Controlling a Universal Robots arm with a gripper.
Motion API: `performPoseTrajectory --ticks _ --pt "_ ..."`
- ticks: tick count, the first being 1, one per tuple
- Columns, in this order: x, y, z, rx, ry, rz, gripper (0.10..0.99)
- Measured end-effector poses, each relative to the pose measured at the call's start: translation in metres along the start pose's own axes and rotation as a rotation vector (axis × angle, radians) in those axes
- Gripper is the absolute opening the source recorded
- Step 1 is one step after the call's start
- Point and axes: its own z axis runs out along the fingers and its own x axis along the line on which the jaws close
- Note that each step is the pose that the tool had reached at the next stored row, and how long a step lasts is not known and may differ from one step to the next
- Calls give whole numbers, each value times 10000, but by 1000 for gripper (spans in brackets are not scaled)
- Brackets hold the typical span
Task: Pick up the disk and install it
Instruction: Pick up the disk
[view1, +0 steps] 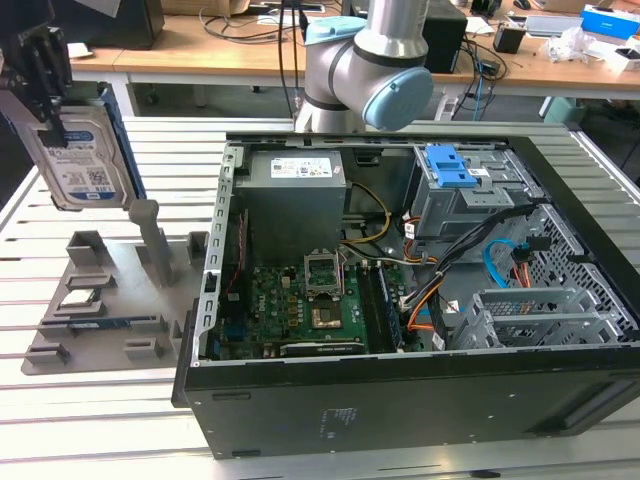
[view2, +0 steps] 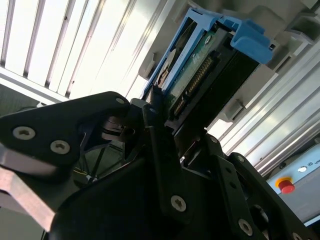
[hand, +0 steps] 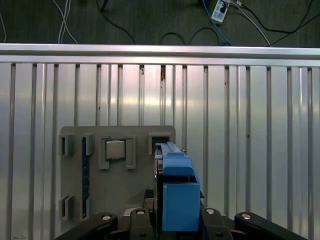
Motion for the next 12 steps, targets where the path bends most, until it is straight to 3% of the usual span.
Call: performPoseTrajectory --ticks 12 --pt "-13 -2 -233 -1 0 0 365"
